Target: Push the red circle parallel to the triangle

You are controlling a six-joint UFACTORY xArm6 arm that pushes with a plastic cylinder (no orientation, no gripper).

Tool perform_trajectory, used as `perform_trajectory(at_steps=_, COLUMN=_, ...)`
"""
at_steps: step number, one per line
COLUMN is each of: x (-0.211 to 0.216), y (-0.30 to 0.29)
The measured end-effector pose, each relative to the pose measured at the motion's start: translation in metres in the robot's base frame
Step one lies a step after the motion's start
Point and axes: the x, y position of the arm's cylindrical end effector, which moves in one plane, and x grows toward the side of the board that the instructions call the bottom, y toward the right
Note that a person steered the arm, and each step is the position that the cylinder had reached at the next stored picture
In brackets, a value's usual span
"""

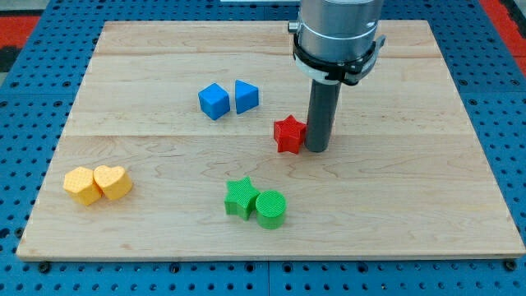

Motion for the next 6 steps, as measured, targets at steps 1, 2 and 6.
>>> perform_trajectory(at_steps=1, x=0.004, y=0.0)
perform_trajectory(at_steps=2, x=0.022, y=-0.003)
perform_trajectory(at_steps=6, x=-0.076, y=0.017)
